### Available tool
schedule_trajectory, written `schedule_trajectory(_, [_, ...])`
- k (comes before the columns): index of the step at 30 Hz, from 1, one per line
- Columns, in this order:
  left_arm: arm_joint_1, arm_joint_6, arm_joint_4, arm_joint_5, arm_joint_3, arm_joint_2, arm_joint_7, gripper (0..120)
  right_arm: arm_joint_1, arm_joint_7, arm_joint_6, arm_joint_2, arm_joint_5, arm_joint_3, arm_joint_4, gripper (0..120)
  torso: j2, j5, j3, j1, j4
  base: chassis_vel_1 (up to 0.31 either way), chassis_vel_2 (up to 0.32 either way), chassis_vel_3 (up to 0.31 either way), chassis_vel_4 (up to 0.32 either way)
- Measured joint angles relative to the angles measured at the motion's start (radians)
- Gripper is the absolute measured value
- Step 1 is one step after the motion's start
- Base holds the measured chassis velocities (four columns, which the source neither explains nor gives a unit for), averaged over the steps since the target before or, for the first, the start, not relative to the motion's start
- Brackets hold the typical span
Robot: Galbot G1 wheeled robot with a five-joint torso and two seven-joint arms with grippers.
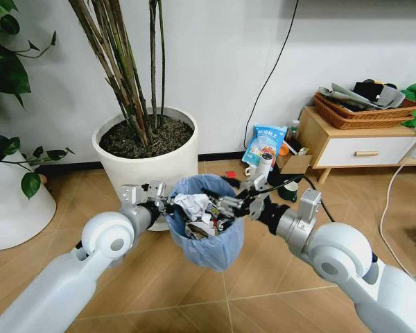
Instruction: Pick up the trash bin and place the garbage on the floor into it.
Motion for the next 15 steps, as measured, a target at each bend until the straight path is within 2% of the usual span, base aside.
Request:
schedule_trajectory(2, [0.045, 0.001, -0.01, 0.033, -0.035, 0.019, 0.019, 0, -0.023, 0.052, 0.001, 0.01, -0.056, 0.031, -0.009, 94, 0.0, 0.0, 0.0, 0.0, 0.0001, 0.0, 0.0, 0.0, 0.0])
schedule_trajectory(5, [0.072, 0.003, -0.018, 0.044, -0.054, 0.031, 0.022, 0, -0.043, 0.072, 0.001, 0.018, -0.097, 0.049, -0.016, 98, 0.0, -0.0001, 0.0, 0.0, 0.0001, 0.0, 0.0, 0.0, 0.0])
schedule_trajectory(8, [0.109, 0.006, -0.038, 0.048, -0.083, 0.05, 0.024, 0, -0.088, 0.085, 0.006, 0.034, -0.173, 0.088, -0.027, 100, 0.0, 0.0, 0.0, 0.0, 0.0003, 0.0, 0.0, 0.0, 0.0])
schedule_trajectory(10, [0.157, 0.006, -0.07, 0.05, -0.112, 0.072, 0.018, 0, -0.182, 0.085, 0.017, 0.068, -0.27, 0.16, -0.031, 100, 0.0, 0.0, 0.0, 0.0, 0.0002, 0.0, 0.0, 0.0, 0.0])
schedule_trajectory(15, [0.191, 0.003, -0.092, 0.073, -0.128, 0.066, -0.005, 0, -0.309, 0.082, 0.038, 0.123, -0.365, 0.255, -0.015, 100, 0.0, -0.0001, 0.0, 0.0, -0.0003, 0.0, 0.0, 0.0, 0.0])
